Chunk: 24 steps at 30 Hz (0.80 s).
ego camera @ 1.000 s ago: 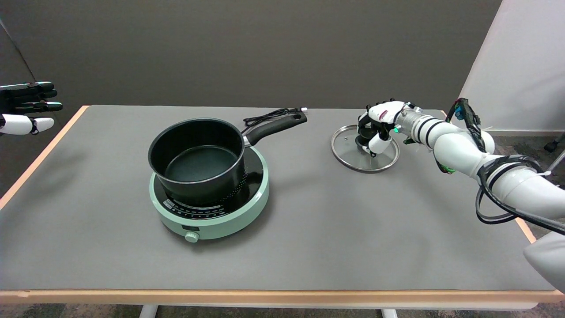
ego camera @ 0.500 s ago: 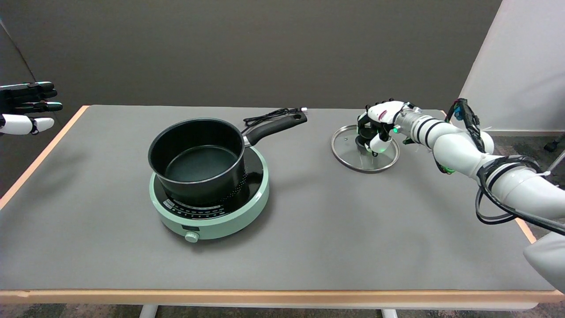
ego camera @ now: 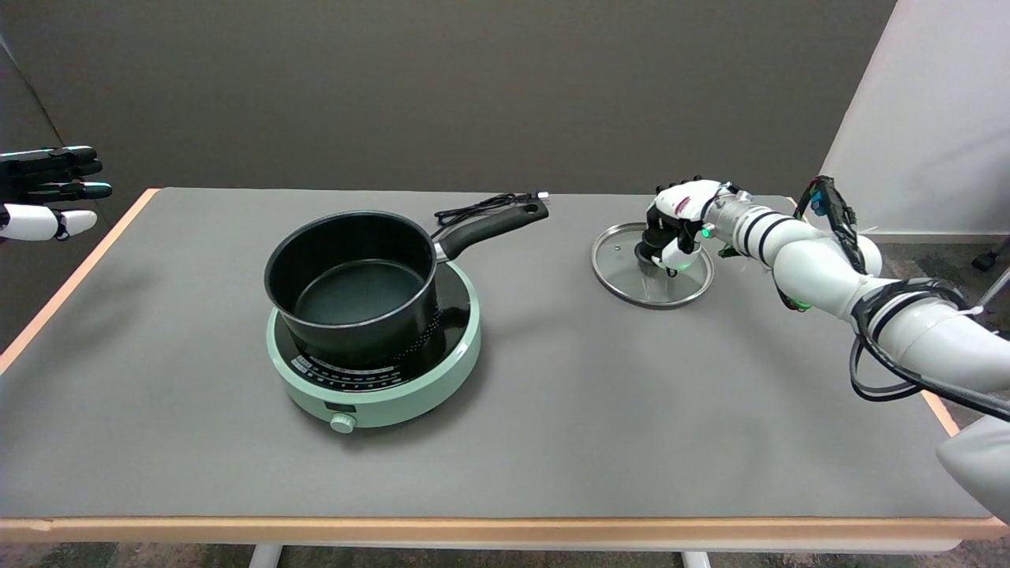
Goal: Pick up the pot lid.
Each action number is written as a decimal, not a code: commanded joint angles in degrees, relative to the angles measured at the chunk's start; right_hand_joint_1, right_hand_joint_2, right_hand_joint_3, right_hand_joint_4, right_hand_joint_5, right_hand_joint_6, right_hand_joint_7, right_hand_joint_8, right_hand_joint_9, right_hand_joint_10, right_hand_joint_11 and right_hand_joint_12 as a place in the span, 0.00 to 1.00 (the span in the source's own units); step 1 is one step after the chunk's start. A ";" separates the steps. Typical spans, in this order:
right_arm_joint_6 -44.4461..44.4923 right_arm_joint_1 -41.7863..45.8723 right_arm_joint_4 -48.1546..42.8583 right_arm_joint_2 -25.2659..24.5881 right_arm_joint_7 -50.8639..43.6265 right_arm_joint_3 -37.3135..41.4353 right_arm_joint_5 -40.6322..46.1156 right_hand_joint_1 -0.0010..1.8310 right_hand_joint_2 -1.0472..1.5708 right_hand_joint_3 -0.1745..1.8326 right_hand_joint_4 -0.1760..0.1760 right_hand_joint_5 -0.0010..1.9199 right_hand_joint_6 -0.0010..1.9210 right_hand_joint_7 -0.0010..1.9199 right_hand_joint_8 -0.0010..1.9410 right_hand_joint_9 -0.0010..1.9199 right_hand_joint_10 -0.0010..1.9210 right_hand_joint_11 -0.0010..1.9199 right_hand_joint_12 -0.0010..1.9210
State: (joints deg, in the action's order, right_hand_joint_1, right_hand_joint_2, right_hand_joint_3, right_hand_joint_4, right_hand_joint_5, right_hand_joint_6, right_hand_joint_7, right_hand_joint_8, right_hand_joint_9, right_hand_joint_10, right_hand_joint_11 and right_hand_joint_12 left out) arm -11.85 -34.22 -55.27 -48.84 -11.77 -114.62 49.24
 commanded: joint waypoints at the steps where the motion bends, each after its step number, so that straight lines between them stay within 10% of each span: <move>1: 0.80 0.14 -0.34 -0.01 0.00 -0.59 -0.07 0.74 0.73 0.36 1.00 0.40 0.55 0.48 0.63 0.48 0.53 0.33 0.56; 24: 1.60 0.35 -0.34 -0.17 0.00 -0.59 -0.07 0.74 0.72 0.43 1.00 0.38 0.59 0.46 0.70 0.45 0.65 0.34 0.56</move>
State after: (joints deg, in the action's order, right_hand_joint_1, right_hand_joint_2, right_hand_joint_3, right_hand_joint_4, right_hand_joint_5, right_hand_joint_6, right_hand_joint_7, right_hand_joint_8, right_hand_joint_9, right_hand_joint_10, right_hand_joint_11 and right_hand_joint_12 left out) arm -10.84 -34.01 -55.52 -48.90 -11.77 -115.12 49.15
